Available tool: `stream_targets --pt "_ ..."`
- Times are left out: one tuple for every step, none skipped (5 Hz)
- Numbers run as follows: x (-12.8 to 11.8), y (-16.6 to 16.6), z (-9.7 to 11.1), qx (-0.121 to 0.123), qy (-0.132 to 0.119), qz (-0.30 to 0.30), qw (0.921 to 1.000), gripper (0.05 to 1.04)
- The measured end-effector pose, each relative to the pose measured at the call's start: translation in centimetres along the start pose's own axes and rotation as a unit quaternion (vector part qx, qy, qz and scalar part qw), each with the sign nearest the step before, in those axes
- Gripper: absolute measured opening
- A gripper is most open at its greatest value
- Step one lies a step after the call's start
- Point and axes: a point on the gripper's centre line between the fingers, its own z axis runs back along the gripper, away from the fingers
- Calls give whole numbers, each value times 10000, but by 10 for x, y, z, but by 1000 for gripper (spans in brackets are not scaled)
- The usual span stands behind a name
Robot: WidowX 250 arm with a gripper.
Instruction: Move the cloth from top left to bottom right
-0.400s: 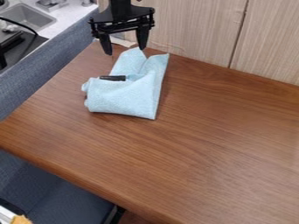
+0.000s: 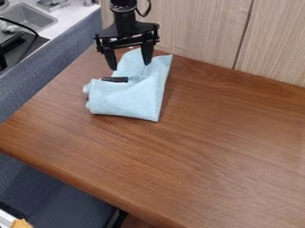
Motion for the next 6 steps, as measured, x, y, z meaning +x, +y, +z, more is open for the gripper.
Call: stream_targets --pt "-13 -1 -24 78 312 -194 9993 1000" --pt "-21 0 -41 138 479 -203 9985 1000" --pt "-24 1 -58 150 534 -190 9983 1001" --pt "-23 1 -62 177 529 -106 9984 1000" --pt "-26 0 -64 135 553 -50 9984 1000" --pt "-33 -8 -63 20 577 -183 9982 1000"
